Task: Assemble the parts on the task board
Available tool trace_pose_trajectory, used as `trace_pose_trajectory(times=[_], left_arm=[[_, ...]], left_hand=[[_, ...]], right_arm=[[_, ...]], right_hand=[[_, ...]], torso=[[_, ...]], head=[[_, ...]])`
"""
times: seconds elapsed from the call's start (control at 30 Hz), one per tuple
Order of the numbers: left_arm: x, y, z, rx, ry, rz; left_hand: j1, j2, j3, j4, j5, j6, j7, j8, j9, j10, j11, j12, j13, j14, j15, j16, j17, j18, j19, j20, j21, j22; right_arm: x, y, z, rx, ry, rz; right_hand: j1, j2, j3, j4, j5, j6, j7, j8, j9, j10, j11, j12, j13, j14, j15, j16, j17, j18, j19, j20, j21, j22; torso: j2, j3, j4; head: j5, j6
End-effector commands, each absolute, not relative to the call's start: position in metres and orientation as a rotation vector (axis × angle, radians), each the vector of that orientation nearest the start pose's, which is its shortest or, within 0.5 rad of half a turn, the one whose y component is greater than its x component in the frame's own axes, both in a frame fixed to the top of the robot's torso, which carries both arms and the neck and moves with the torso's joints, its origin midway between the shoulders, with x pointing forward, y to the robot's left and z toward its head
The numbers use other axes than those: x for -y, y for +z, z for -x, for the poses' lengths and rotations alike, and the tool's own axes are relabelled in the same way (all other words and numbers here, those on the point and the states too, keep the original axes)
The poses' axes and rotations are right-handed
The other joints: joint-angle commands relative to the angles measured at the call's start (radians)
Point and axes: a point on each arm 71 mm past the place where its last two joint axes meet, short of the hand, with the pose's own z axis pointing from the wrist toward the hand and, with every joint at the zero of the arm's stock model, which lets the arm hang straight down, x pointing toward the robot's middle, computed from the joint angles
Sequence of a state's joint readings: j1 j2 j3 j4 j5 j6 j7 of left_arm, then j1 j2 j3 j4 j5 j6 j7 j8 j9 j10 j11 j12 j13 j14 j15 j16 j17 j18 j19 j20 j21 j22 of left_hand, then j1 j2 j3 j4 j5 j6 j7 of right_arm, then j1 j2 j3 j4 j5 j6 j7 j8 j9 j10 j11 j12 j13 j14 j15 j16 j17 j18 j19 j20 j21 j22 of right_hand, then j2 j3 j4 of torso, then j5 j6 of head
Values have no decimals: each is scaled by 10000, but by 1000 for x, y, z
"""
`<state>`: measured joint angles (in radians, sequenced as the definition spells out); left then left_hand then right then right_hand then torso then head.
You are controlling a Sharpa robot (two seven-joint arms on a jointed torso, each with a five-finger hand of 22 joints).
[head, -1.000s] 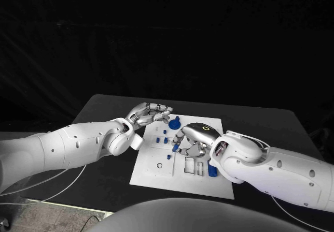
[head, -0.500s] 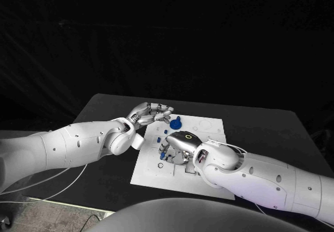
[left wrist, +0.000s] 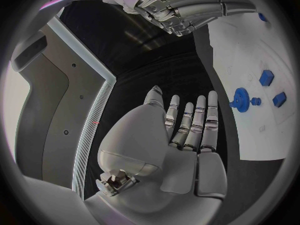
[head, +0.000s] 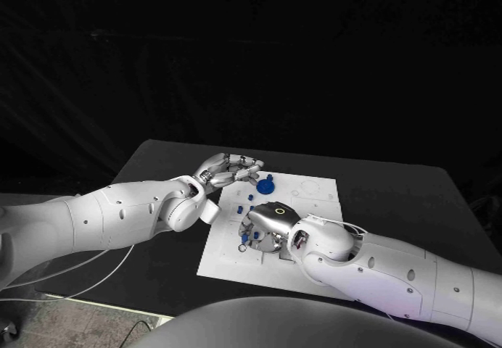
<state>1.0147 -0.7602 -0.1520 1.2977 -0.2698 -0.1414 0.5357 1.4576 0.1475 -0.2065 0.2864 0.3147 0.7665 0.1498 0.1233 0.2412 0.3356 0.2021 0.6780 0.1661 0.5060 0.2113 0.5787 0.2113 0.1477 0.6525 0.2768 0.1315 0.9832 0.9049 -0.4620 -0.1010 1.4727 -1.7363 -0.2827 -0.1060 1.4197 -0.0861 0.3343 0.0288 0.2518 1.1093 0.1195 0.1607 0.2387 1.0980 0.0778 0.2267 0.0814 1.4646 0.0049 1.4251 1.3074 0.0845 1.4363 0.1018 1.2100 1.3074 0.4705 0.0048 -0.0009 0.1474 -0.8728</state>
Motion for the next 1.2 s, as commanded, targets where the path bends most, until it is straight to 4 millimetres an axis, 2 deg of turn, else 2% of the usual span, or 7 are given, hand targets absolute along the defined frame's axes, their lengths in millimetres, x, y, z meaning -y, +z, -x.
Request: trace_pose_trajectory(times=[0.03,0.57,1.2], left_arm=[[-219,-307,-458,-16605,-15185,8913],[-219,-308,-458,-16645,-15200,8922],[-218,-309,-459,-16730,-15227,8938]], left_hand=[[-11,72,-15,33,30,-51,44,52,-15,-51,39,37,-16,-81,16,63,-13,-113,73,-22,-45,12],[-11,72,-15,33,30,-51,44,52,-15,-51,39,37,-16,-81,16,63,-13,-113,73,-22,-45,12],[-14,105,-20,30,43,-63,41,54,-22,-66,39,45,-29,-85,25,73,-19,-120,77,-23,-48,15]], right_arm=[[14,-318,-369,-18035,9352,5767],[10,-329,-363,-18124,9556,5569],[8,-327,-358,-18076,9902,5306]], right_hand=[[38,60,50,-27,47,-10,10,39,631,56,-19,-43,-8,235,-40,20,521,-121,68,19,45,1683],[54,75,70,-42,78,0,12,45,657,80,-21,-53,-11,225,-40,2,496,-115,57,19,18,1675],[63,93,86,-66,108,54,10,78,721,164,-35,-53,-10,223,-48,-3,491,-114,57,15,23,1674]], torso=[[-11,5,-5],[-8,8,-8],[-9,10,-8]], head=[[3,2],[10,2],[13,2]])
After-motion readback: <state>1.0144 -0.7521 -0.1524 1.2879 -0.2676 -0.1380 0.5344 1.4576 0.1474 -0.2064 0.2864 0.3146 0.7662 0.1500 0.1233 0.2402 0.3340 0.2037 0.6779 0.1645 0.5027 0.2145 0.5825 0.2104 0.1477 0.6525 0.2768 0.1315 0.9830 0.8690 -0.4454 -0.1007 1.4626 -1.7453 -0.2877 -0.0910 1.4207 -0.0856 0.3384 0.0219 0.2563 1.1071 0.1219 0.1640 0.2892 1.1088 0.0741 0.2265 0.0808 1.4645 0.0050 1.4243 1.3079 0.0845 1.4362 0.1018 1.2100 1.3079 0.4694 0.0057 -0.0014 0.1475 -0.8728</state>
